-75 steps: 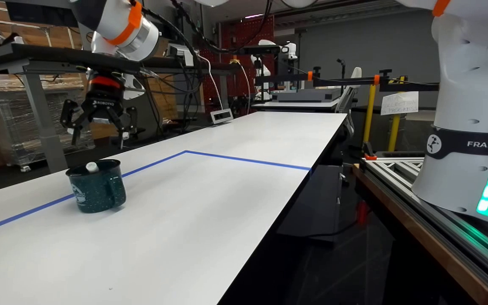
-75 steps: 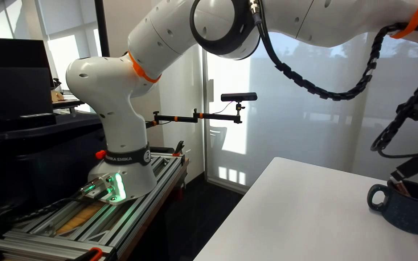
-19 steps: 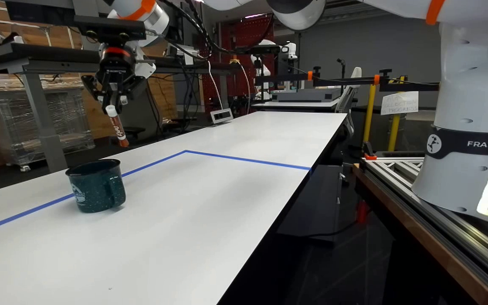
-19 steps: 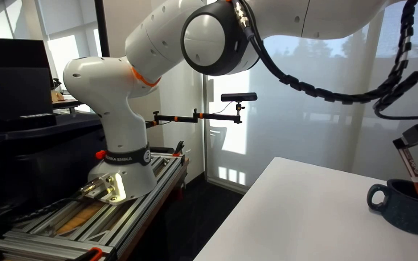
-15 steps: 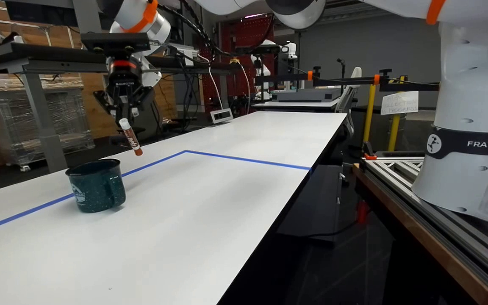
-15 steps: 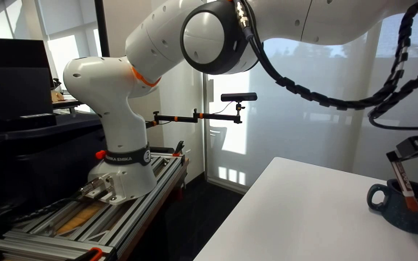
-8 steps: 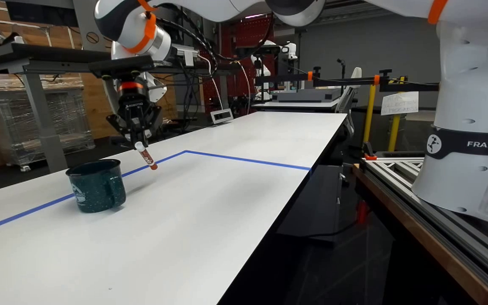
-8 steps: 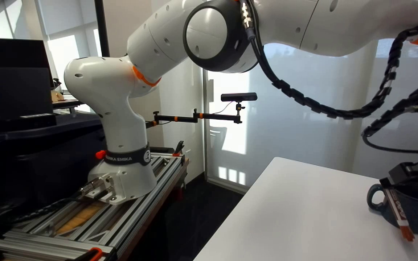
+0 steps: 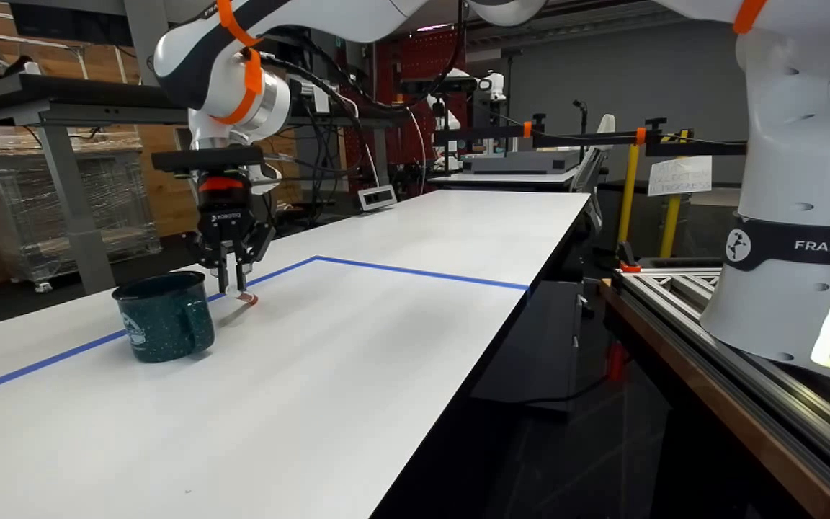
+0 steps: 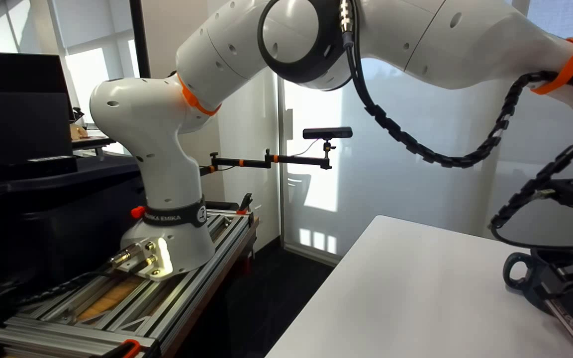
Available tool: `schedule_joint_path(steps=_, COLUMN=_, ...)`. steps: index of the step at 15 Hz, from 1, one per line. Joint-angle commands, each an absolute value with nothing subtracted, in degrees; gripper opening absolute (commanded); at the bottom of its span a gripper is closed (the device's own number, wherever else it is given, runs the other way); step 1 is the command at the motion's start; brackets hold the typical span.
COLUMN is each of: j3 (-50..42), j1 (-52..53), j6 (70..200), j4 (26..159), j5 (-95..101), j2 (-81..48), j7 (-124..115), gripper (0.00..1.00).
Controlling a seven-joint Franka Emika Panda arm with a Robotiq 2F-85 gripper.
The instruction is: Remove the marker from the mug.
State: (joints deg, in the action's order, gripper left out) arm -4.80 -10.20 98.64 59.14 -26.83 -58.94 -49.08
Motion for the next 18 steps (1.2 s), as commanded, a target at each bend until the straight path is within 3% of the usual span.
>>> schedule_joint_path(steps=1, j3=-5.34, j1=-8.39, j6=105.07, j4=70.31, j5=-26.43, j2=-52.66, j7=-45.96, gripper=0.05)
schedule_joint_path(steps=4, j3=-4.23, j1=-8.81, j6=105.03, j4=74.10, j5=-25.38, j2=-50.30, j7=-44.01, gripper=0.05)
schedule_joint_path(steps=5, j3=-4.11, j1=-8.94, j6=104.05, j4=75.23, j5=-25.25, j2=-49.38, j7=-42.99, gripper=0.46)
schedule_joint_path(steps=7, j3=-4.38, j1=-8.93, j6=102.33, j4=77.39, j5=-24.25, j2=-47.33, j7=-40.64, gripper=0.54)
schedule_joint_path(steps=13, j3=-6.09, j1=-8.21, j6=102.05, j4=82.21, j5=-20.13, j2=-39.79, j7=-33.31, gripper=0.99)
schedule_joint_path(steps=18, j3=-6.29, j1=-6.57, j6=105.17, j4=85.60, j5=-15.28, j2=-33.91, j7=-24.28, gripper=1.00)
